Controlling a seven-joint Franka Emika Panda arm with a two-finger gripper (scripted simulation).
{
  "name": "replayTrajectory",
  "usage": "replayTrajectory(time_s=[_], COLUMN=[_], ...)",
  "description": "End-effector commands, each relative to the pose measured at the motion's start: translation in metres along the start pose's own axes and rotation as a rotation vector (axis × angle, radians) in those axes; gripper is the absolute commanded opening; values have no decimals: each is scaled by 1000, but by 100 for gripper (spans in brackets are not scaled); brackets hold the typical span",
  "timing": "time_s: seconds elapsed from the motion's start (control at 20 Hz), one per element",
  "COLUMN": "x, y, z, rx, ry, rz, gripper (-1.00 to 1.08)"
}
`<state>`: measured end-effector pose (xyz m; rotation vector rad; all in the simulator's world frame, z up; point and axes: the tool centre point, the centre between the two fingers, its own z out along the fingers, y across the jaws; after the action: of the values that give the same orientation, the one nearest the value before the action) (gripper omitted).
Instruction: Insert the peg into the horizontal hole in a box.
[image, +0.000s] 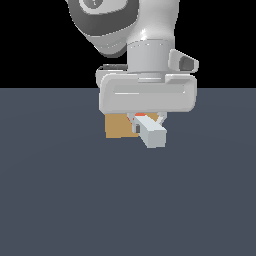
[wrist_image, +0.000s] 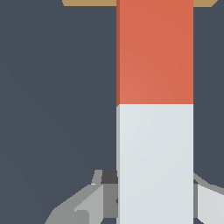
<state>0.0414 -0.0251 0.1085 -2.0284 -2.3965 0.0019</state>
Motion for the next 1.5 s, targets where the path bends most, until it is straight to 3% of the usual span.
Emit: replayTrajectory(time_s=[0.0,0.3,1.1,1.45], x=[16,36,38,73], y=[2,7,8,8], z=[-7,-14,-14,-15], rx=[-2,-2,-2,-3], ry=[-1,-1,0,0], rz=[6,10,10,10], gripper=[-100,-100,-100,-100])
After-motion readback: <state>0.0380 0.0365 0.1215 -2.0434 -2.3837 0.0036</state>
